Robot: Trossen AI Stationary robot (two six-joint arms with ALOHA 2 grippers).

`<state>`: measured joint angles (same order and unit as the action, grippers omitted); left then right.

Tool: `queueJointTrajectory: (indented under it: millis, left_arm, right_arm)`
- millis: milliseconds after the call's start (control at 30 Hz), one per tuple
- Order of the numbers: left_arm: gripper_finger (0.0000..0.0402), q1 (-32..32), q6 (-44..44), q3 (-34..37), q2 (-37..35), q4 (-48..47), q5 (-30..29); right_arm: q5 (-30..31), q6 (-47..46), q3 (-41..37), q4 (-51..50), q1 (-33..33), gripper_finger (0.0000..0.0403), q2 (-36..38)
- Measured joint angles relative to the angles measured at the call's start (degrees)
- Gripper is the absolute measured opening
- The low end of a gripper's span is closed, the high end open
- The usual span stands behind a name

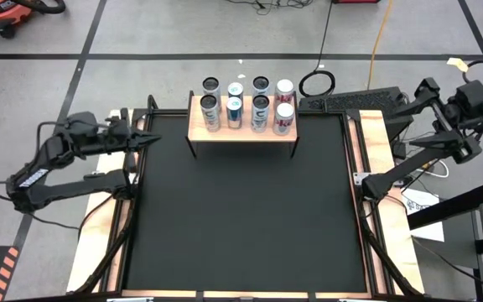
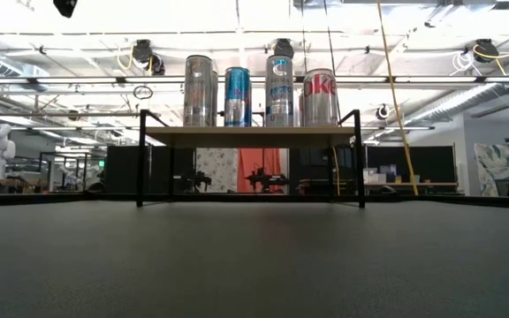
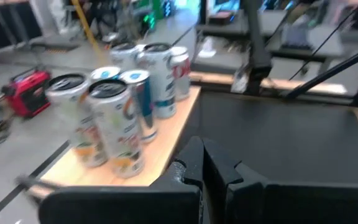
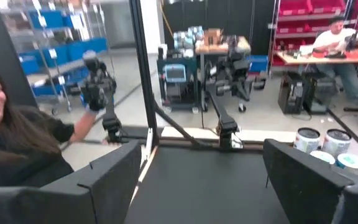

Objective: Place canned beverage on shelf
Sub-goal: Return to home position

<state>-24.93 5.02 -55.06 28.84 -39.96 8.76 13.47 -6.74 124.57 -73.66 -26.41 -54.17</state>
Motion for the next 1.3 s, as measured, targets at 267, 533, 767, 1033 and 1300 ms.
queueJointTrajectory:
  millis: [267, 533, 767, 1033, 1300]
  left_arm:
    - [0.0000, 0.0, -1.8, 15.9, -7.7, 13.6, 3.1]
    - [0.0000, 0.0, -1.7, 29.4, -12.9, 23.7, 3.1]
    - [0.0000, 0.0, -1.8, 39.4, -15.2, 33.9, 3.3]
    - [0.0000, 0.0, -1.4, 46.0, -15.3, 39.6, 3.2]
    - [0.0000, 0.0, -1.7, 51.3, -15.3, 42.4, 3.0]
  right_arm:
    - [-0.3, 1.9, -29.7, 19.8, 0.1, 0.0318, 15.9]
    - [-0.5, 1.9, -59.1, 38.2, 0.1, 0.0318, 29.3]
    - [-0.3, 1.9, -77.1, 48.8, 0.1, 0.0318, 37.0]
    - [-0.2, 3.5, -89.8, 55.5, 0.1, 0.0318, 41.3]
    - [-0.2, 2.5, -97.0, 62.1, 0.1, 0.0318, 41.8]
